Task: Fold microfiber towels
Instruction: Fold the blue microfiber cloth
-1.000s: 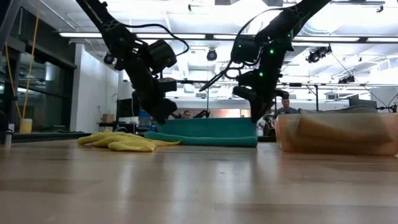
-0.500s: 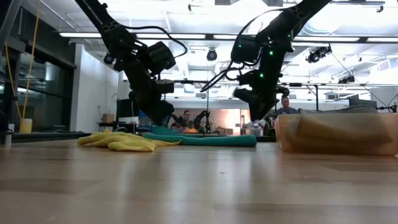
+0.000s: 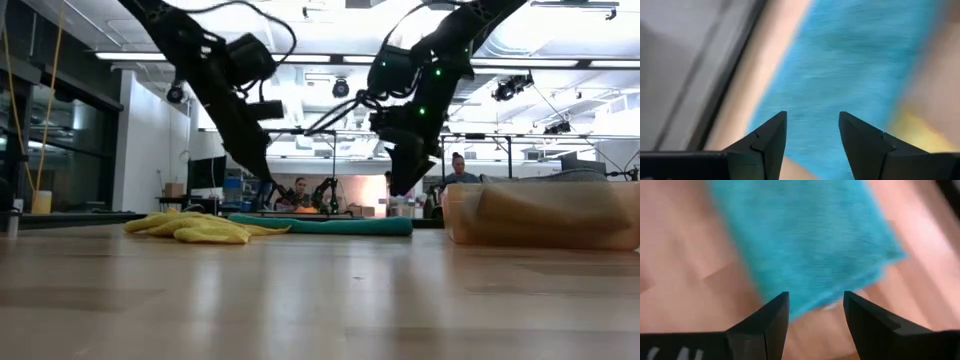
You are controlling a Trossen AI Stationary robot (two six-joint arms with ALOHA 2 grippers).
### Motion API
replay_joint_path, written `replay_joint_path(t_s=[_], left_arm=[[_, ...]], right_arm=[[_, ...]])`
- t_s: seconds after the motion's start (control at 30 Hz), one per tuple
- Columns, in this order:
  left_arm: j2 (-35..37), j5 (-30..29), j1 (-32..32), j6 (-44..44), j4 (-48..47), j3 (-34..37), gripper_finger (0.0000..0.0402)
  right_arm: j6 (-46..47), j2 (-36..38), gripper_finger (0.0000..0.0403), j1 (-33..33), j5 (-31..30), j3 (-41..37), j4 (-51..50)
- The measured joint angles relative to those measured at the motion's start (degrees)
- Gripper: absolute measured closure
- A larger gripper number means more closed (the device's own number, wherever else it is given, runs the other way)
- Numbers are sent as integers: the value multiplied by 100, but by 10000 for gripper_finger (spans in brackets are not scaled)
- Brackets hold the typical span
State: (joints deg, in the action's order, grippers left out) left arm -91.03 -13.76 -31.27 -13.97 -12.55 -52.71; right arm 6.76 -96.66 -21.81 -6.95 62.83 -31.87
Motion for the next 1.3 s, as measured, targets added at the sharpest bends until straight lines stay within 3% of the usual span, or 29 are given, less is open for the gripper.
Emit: replay_joint_path(t_s=[0.13, 0.27, 0.6, 0.87, 1.0, 1.23, 1.3], left_arm=[[224, 778, 37, -168, -600, 0, 234], [214, 683, 25, -186, -891, 52, 237], [148, 550, 55, -427, -509, 394, 238], [148, 549, 55, -423, -517, 424, 238], [148, 548, 57, -377, -514, 424, 238], [148, 548, 57, -361, -521, 424, 238], [148, 548, 57, -361, -521, 424, 238]], right_arm=[[-480, 2, 221, 314, 101, 0, 4], [-909, -45, 221, 514, -266, 0, 34], [-1922, -735, 222, 541, -877, 2, 89], [-1970, -796, 227, 601, -613, 2, 61], [-1982, -796, 264, 689, -596, 2, 44], [-2032, -796, 385, 764, -608, 2, -43], [-2030, -796, 396, 773, -584, 2, -93]])
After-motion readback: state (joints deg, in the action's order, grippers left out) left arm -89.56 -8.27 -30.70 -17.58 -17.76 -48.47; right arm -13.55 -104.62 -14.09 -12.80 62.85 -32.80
